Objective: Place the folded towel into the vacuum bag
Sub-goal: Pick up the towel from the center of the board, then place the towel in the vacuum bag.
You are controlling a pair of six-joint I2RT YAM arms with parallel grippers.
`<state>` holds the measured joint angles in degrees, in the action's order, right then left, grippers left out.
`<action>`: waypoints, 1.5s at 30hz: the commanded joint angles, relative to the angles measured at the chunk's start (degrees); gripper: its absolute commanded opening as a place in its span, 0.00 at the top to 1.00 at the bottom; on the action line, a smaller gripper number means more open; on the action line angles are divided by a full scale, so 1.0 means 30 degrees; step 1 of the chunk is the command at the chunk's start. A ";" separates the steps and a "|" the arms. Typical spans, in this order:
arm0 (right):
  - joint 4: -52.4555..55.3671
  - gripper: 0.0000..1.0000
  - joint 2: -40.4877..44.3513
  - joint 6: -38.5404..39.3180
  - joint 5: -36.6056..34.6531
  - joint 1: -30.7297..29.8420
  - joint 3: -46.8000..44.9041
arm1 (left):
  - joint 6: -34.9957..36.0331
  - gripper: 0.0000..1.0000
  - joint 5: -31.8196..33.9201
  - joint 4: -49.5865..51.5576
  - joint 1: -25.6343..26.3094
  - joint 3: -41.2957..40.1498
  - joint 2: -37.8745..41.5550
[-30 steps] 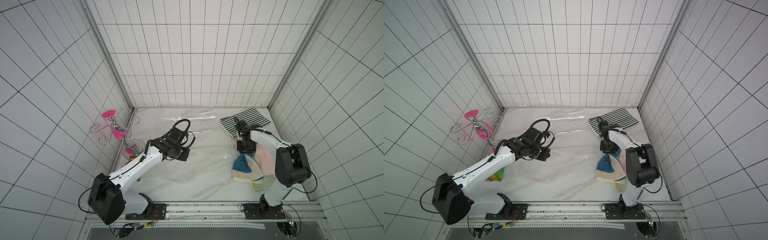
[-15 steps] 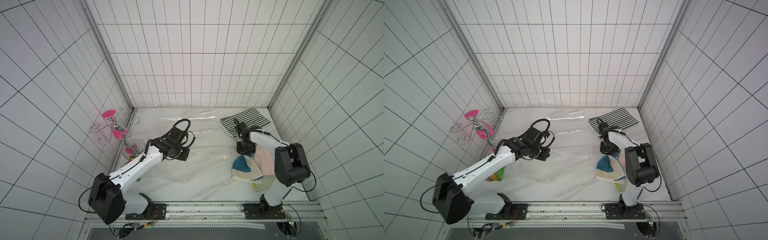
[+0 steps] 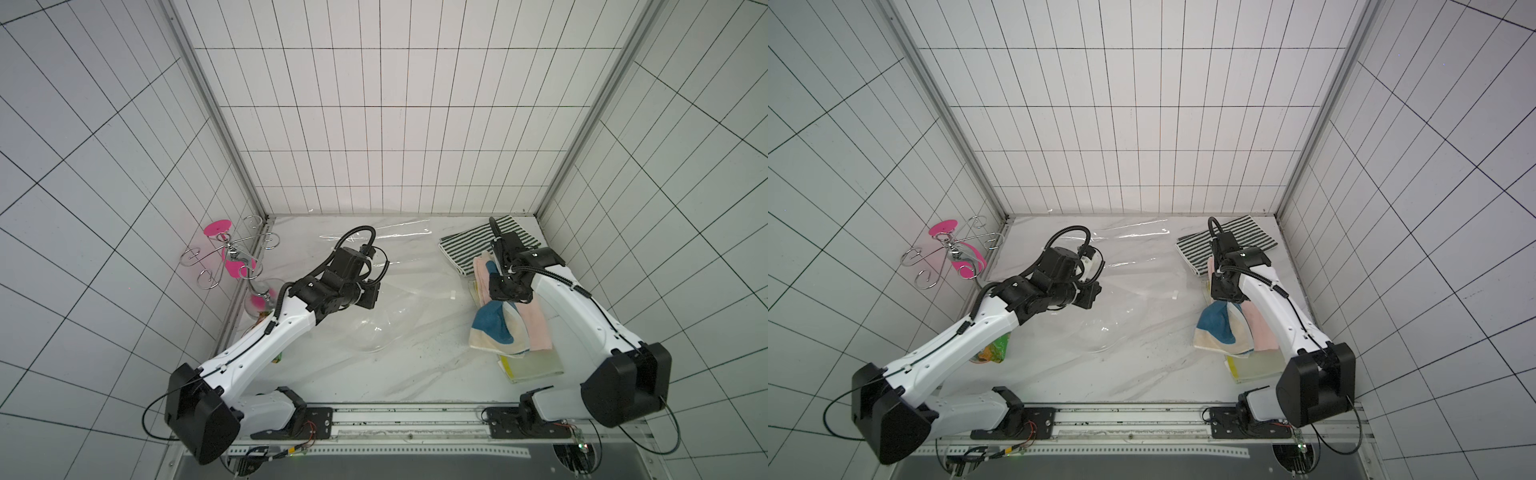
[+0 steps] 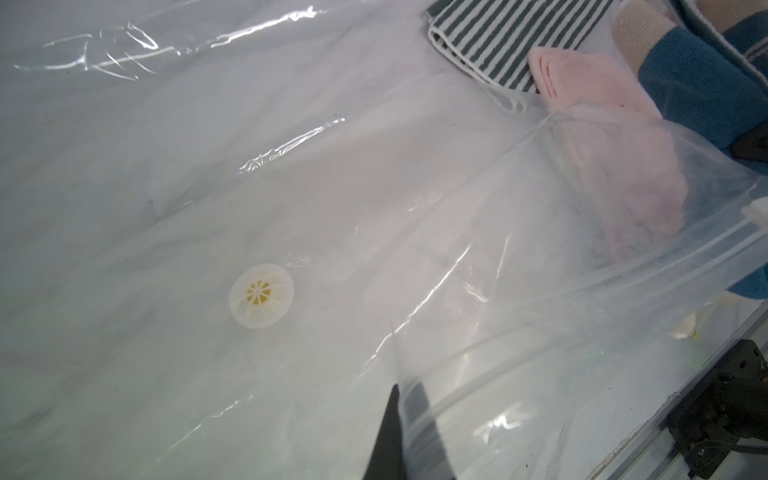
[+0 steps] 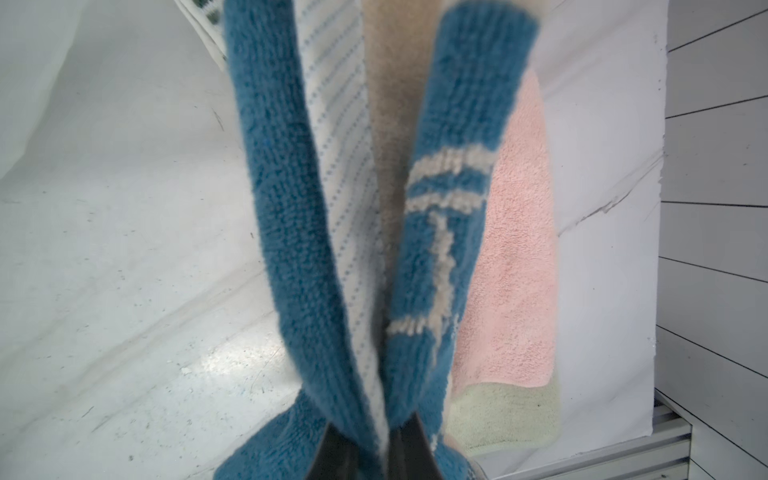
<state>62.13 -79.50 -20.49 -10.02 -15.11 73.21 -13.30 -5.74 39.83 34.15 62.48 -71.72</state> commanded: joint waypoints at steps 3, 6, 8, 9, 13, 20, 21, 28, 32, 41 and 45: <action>0.1414 1.00 0.1434 0.1482 0.1980 -0.0808 0.2082 | 0.0897 1.00 0.0786 -0.1706 0.0161 0.1414 -0.1727; 0.2088 1.00 0.2139 0.1731 0.3482 -0.1549 0.3449 | 0.1237 1.00 0.1173 -0.1932 0.0529 0.2221 -0.2819; 0.2523 1.00 0.2497 0.1733 0.4077 -0.2283 0.4503 | 0.1462 1.00 0.1384 -0.2141 0.0577 0.2723 -0.3585; 0.2721 1.00 0.2593 0.1621 0.4516 -0.2805 0.4964 | 0.1500 1.00 0.1434 -0.2105 0.0582 0.3113 -0.3993; 0.1777 1.00 0.2686 0.0545 0.6149 -0.5742 0.5361 | 0.1404 1.00 0.1315 -0.1428 0.0593 0.4512 -0.5103; -0.5049 1.00 0.1269 -0.1717 1.0034 -0.9670 0.1513 | 0.1299 1.00 0.1756 -0.1604 0.0566 0.5716 -0.4918; -0.6314 1.00 0.0920 -0.1971 1.0665 -0.9799 0.0542 | 0.1334 1.00 0.1794 -0.1791 0.0524 0.5690 -0.4766; -0.7923 1.00 -0.2341 -0.1000 0.9635 -0.9167 -0.1937 | 0.1123 1.00 0.1182 -0.1499 0.0318 0.5983 -0.3609; -0.7367 1.00 -0.3820 -0.0825 0.8684 -0.8587 -0.0954 | 0.0655 1.00 0.0418 -0.1442 0.0621 0.5907 -0.2772; -0.8992 1.00 -0.2370 -0.2280 1.2435 -0.9971 0.2910 | 0.0242 1.00 -0.0578 -0.1917 0.1784 0.3536 -0.2565; -0.9725 1.00 -0.2649 -0.3268 1.3561 -1.1117 0.2714 | 0.0430 1.00 -0.0303 -0.2496 0.1749 0.3066 -0.2412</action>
<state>36.84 -87.61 -27.77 25.30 -45.98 80.12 -12.14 -5.67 34.89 39.11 72.18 -79.48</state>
